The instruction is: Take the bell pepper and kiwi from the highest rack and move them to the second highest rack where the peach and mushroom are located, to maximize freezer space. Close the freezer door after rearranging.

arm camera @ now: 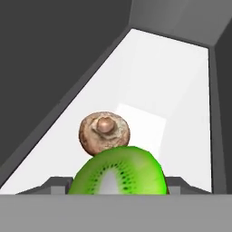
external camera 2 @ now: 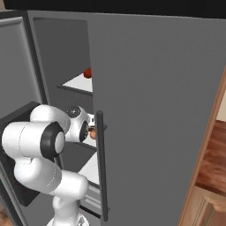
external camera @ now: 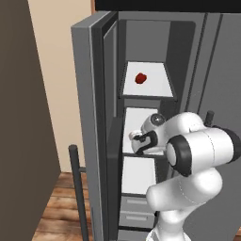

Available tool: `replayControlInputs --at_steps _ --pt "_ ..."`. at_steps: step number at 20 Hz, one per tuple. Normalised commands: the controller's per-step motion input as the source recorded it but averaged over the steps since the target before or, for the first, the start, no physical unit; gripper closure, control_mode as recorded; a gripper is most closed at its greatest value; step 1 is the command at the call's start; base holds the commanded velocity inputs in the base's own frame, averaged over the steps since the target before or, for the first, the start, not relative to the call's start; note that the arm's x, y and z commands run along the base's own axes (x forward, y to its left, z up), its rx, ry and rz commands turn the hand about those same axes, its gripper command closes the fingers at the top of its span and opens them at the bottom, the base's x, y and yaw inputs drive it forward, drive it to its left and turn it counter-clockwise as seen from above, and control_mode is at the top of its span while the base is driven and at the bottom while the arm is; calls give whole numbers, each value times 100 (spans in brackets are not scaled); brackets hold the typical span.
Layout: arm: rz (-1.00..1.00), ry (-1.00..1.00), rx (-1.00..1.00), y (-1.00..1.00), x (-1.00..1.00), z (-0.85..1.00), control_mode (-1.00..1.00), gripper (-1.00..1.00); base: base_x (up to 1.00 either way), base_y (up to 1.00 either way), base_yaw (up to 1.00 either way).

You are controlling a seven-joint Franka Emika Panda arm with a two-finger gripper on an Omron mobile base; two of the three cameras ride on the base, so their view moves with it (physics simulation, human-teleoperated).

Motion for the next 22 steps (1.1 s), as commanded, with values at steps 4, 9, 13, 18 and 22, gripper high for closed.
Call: replayControlInputs --at_steps 4,9,13,18,22 --pt "0 2 0 0 46 -27 -100 100 0 0 0" --pt "0 0 0 0 40 -36 -100 100 0 0 0" --pt "0 4 0 0 37 -48 -100 100 0 0 0" --pt "0 4 -3 0 29 -49 -100 -100 0 0 0" --pt "0 1 -4 0 7 -49 -100 -100 0 0 0"
